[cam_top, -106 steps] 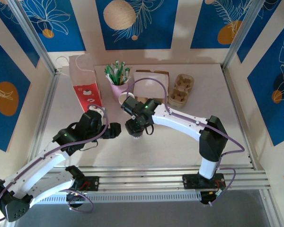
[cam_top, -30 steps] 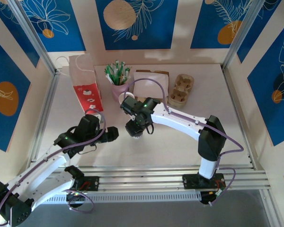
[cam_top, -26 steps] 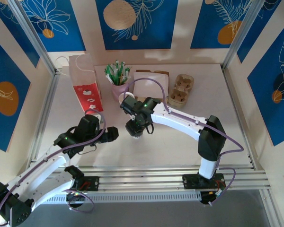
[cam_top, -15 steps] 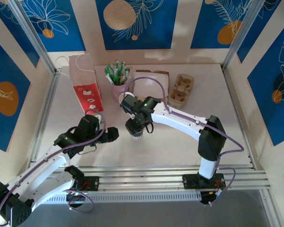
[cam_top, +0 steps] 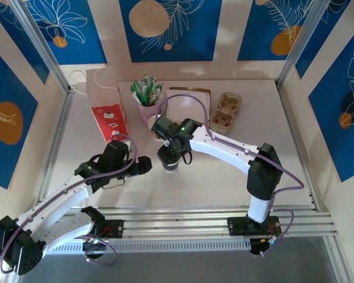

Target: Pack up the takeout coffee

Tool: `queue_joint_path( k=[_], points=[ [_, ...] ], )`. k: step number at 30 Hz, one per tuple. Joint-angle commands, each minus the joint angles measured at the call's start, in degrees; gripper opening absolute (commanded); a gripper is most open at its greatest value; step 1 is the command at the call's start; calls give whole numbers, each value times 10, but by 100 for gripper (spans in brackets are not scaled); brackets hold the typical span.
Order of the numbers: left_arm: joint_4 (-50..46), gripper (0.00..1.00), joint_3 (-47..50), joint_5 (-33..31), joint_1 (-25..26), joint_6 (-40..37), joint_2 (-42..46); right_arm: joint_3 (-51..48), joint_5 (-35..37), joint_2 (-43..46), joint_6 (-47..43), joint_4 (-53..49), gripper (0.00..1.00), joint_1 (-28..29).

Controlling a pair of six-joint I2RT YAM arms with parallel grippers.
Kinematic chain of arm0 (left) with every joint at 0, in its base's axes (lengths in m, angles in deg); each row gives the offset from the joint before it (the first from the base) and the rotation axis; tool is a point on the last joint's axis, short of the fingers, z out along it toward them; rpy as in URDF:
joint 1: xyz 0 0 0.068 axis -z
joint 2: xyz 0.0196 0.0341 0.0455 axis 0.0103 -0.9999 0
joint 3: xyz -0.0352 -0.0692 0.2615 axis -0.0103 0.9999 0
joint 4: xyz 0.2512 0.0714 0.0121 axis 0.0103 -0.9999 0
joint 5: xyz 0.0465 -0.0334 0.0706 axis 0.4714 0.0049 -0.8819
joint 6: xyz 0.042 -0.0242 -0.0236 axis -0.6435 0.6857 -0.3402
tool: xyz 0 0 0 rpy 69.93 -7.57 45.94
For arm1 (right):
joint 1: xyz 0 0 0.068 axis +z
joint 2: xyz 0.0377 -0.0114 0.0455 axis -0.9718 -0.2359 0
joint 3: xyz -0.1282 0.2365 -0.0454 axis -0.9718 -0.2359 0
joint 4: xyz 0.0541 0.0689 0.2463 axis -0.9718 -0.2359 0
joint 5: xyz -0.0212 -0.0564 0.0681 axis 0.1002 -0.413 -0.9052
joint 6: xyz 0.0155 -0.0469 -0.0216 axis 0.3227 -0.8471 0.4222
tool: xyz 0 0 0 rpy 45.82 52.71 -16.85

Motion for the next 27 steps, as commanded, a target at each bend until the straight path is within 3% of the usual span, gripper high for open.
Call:
queue_joint_path(
  k=[1, 27],
  points=[
    [32, 82, -16, 14, -7, 22, -16, -6, -4, -6, 5, 4, 70, 3],
    [121, 78, -43, 14, -8, 53, -142, -41, -20, -4, 18, 16, 70, 8]
  ],
)
